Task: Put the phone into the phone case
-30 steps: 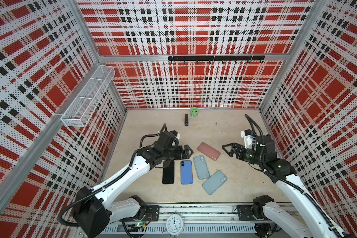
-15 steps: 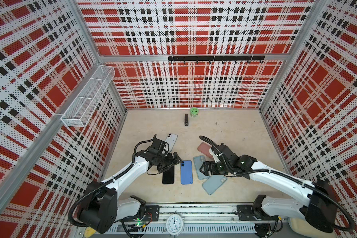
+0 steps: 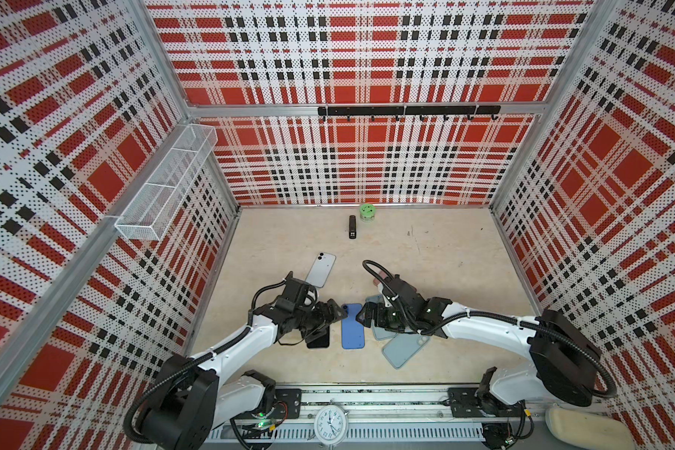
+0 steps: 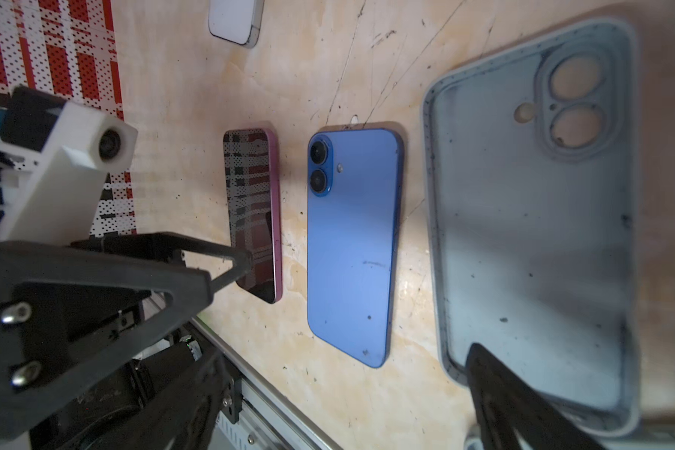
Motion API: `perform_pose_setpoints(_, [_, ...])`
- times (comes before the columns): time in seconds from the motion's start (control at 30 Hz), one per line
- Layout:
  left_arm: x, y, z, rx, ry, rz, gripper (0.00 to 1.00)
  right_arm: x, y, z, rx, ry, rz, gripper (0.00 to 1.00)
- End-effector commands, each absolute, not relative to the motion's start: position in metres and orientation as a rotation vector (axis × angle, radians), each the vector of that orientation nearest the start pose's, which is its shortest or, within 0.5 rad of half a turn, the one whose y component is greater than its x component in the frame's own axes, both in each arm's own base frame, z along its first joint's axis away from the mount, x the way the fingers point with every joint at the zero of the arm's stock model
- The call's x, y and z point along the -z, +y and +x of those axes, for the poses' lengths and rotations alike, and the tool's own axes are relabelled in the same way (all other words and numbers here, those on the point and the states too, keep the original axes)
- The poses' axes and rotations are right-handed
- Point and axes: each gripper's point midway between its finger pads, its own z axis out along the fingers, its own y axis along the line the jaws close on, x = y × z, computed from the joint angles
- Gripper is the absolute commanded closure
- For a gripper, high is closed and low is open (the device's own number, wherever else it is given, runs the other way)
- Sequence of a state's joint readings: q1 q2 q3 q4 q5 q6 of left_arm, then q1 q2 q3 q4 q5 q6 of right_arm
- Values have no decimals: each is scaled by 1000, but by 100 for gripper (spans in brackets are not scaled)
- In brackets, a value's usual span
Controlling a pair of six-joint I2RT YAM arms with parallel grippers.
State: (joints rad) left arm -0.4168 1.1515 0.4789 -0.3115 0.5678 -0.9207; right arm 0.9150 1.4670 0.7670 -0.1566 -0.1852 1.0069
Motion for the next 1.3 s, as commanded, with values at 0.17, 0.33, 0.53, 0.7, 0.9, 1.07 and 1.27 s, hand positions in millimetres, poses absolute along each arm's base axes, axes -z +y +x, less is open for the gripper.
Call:
perform_pose_setpoints(0.17, [-80,-208,196,1294,2715,-441,4,-76,326,207,-1104,2682,214,3])
perform_pose_setpoints(0.33, [-79,-211,186,1300,2739,-420,6,-81,329,211,-1119,2665,231,2])
perform_pose_setpoints(0.53, [-83,-200,191,1307,2689,-514,7,-81,340,214,-1133,2686,216,1])
perform_pose_setpoints(0.7, [-84,-190,188,1335,2657,-588,8,-73,349,214,-1165,2709,221,1])
perform_pose_setpoints(0.9, [-85,-187,181,1369,2650,-613,9,-64,361,209,-1212,2740,223,1])
perform_pose_setpoints(1.07, [-87,-177,179,1366,2618,-656,8,-56,363,199,-1219,2761,234,1])
perform_pose_setpoints(1.27, [-91,-169,181,1354,2594,-654,8,-63,347,201,-1131,2725,233,0])
